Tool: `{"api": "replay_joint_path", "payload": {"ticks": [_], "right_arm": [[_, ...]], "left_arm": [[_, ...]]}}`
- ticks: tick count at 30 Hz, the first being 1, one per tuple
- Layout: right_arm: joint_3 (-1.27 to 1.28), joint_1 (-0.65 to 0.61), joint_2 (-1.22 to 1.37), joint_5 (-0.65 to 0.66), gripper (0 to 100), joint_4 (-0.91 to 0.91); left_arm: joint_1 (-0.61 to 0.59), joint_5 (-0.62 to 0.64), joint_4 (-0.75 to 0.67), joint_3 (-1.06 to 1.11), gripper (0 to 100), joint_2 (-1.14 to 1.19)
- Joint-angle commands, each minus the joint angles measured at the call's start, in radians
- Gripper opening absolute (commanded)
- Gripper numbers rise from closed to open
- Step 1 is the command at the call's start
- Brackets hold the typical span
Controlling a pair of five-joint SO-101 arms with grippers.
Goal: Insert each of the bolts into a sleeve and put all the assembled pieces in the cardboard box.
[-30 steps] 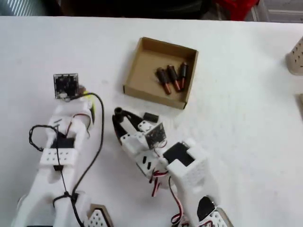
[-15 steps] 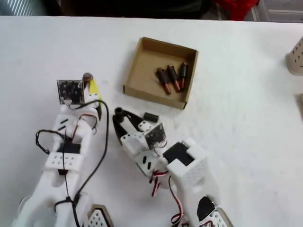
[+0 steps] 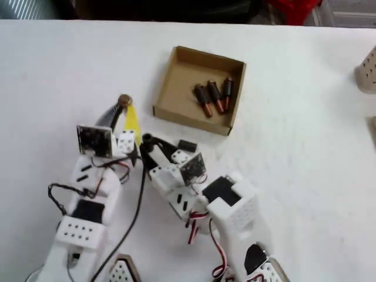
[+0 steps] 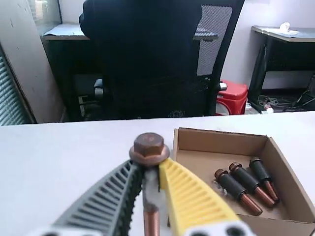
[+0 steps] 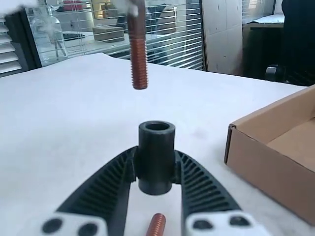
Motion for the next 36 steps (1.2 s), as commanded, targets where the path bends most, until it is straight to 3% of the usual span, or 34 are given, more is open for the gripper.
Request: {"api": "replay_joint_path", "payload": {"ticks": [1, 7, 13, 26, 36], "right_arm": [[-0.029, -0.005, -0.005, 0.015, 1.6, -0.016], [-0.028, -0.005, -0.005, 0.015, 1.6, -0.016], [-0.028, -0.005, -0.005, 0.015, 1.6, -0.015], [-0.026, -0.005, -0.007, 0.015, 1.6, 0.007], [-0.028, -0.004, -0.016, 0.015, 1.7, 0.039]], "left_arm": [[0.038, 0.028, 0.089, 0.008, 2, -0.145], [0.084, 0.209, 0.164, 0.008, 2, -0.205], [0.081, 0.212, 0.16, 0.006, 2, -0.163], [0.087, 0.212, -0.018, 0.0, 2, 0.091], [0.087, 0.209, 0.118, -0.037, 2, 0.074]]}}
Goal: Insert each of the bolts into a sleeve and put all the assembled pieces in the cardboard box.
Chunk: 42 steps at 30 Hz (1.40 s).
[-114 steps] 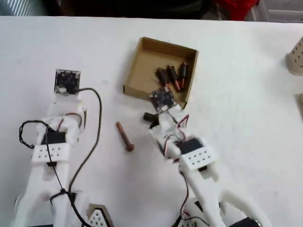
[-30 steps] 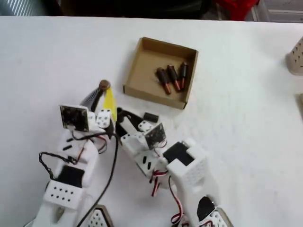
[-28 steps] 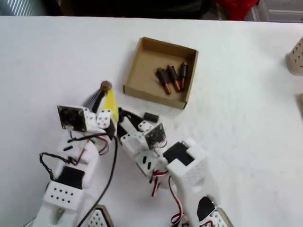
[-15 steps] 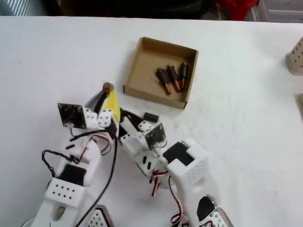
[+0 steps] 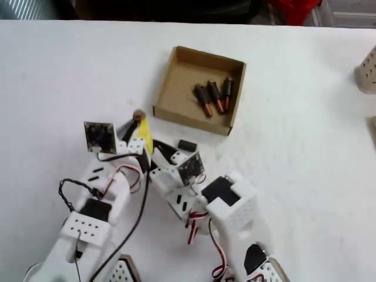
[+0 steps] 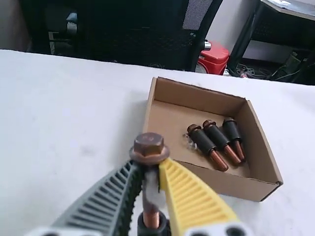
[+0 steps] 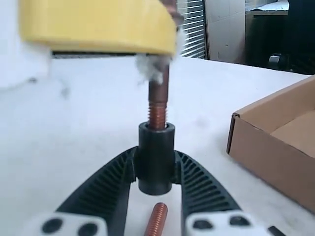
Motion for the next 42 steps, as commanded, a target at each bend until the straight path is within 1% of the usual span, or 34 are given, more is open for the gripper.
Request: {"api": "replay_joint_path", "payload": {"ticks": [1, 4, 6, 12, 14, 16, 19, 21, 23, 29, 32, 35, 37, 39, 42], "right_arm": [[-0.028, 0.001, -0.018, 0.015, 1.7, 0.002], [-0.025, -0.001, -0.018, 0.015, 1.7, 0.002], [-0.023, -0.001, -0.018, 0.015, 1.7, 0.002], [-0.023, 0.001, -0.018, 0.015, 1.7, 0.004], [-0.023, -0.001, -0.018, 0.015, 1.7, 0.004], [-0.023, -0.001, -0.018, 0.015, 1.7, 0.005], [-0.023, -0.001, -0.018, 0.015, 1.7, 0.019], [-0.023, -0.001, -0.018, 0.015, 1.7, 0.019], [-0.023, 0.001, -0.018, 0.015, 1.7, 0.021], [-0.026, 0.004, -0.018, 0.015, 1.7, 0.022], [-0.028, 0.004, -0.018, 0.015, 1.7, 0.022], [-0.028, 0.005, -0.018, 0.015, 1.7, 0.024], [-0.028, 0.005, -0.018, 0.015, 1.7, 0.024], [-0.028, 0.005, -0.018, 0.015, 1.7, 0.024], [-0.028, 0.005, -0.018, 0.015, 1.7, 0.024]], "left_arm": [[0.008, -0.009, 0.068, -0.057, 2, -0.033], [0.036, -0.098, 0.123, -0.057, 2, -0.045], [0.05, -0.132, 0.163, -0.057, 2, -0.054], [0.044, -0.135, 0.186, -0.052, 2, -0.076], [0.044, -0.135, 0.219, -0.058, 3, -0.076], [0.044, -0.135, 0.232, -0.058, 7, -0.079], [0.042, -0.13, 0.236, -0.057, 21, -0.079], [0.042, -0.13, 0.236, -0.052, 28, -0.074], [0.033, -0.129, 0.236, -0.052, 29, -0.074], [-0.054, -0.135, 0.247, -0.054, 28, -0.079], [-0.056, -0.137, 0.333, -0.078, 28, -0.081], [-0.054, -0.17, 0.47, -0.147, 28, -0.081], [-0.054, -0.176, 0.555, -0.192, 31, -0.081], [-0.061, -0.144, 0.598, -0.224, 36, -0.081], [-0.087, -0.057, 0.608, -0.252, 43, -0.081]]}}
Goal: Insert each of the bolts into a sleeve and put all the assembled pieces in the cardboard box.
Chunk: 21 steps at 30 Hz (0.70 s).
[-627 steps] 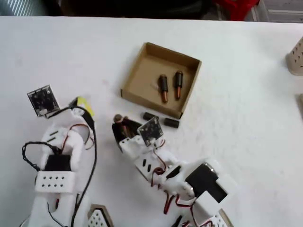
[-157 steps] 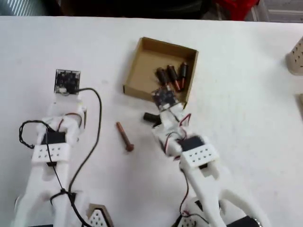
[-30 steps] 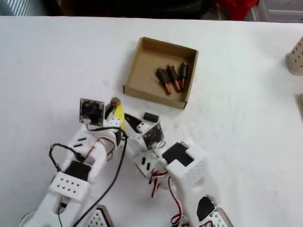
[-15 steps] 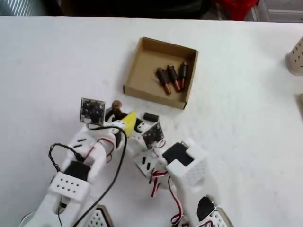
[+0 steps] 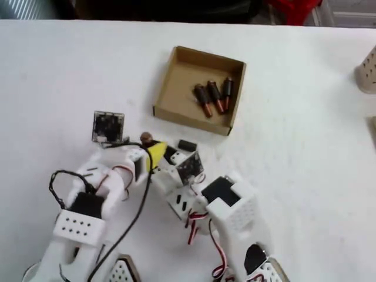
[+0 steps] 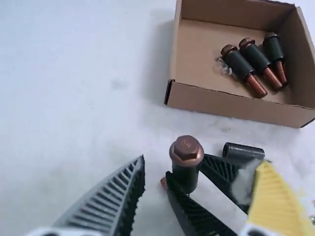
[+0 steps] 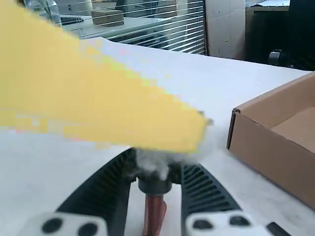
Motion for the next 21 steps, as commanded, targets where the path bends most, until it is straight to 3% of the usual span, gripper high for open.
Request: {"api": "replay_joint_path", "payload": {"ticks": [1, 7, 13, 21], "right_arm": [[-0.028, 0.004, -0.018, 0.012, 1.7, 0.002], [-0.028, 0.004, -0.018, 0.012, 1.7, 0.002], [-0.028, 0.004, -0.018, 0.012, 1.7, 0.002], [-0.023, 0.008, -0.022, 0.012, 1.7, 0.002]], "left_arm": [[-0.045, 0.11, 0.025, -0.098, 44, -0.03], [-0.185, 0.31, 0.031, -0.192, 44, -0.03], [-0.262, 0.364, 0.023, -0.201, 41, -0.03], [-0.346, 0.345, 0.003, -0.175, 1, -0.024]]}}
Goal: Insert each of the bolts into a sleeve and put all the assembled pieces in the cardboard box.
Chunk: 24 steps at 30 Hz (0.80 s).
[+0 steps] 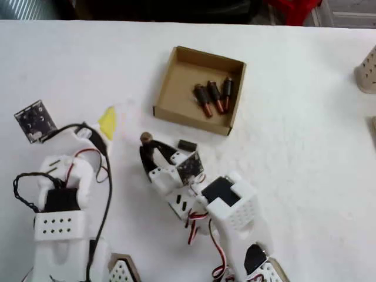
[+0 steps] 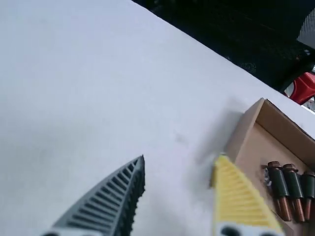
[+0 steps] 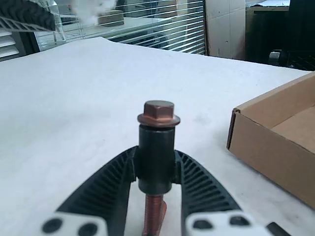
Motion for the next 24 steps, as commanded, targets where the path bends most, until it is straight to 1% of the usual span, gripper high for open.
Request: {"api": "replay_joint_path", "payload": {"ticks": [1, 2, 4, 7, 10, 13, 17, 19, 24], "right_arm": [[-0.018, 0.01, -0.031, 0.012, 1.7, 0.004], [-0.003, 0.015, -0.047, 0.012, 1.7, 0.012], [0.034, 0.013, -0.101, 0.012, 1.7, 0.058], [0.08, 0.015, -0.219, 0.012, 1.7, 0.176], [0.124, 0.035, -0.364, 0.015, 1.7, 0.335], [0.169, 0.071, -0.527, 0.014, 1.7, 0.461], [0.206, 0.114, -0.74, 0.014, 1.7, 0.604], [0.204, 0.134, -0.831, 0.014, 1.7, 0.694], [0.16, 0.171, -1.013, 0.014, 1.7, 0.974]], "left_arm": [[-0.045, -0.026, -0.017, -0.008, 4, -0.024], [-0.054, -0.046, 0.0, 0.023, 6, -0.025], [-0.079, -0.074, 0.018, 0.072, 8, -0.028], [-0.117, -0.117, 0.021, 0.12, 6, -0.03], [-0.124, -0.169, 0.021, 0.169, 5, -0.03], [-0.124, -0.255, 0.023, 0.226, 5, -0.03], [-0.117, -0.405, 0.014, 0.301, 5, -0.03], [-0.114, -0.416, 0.014, 0.304, 5, -0.03], [-0.039, -0.427, 0.009, 0.334, 5, -0.03]]}}
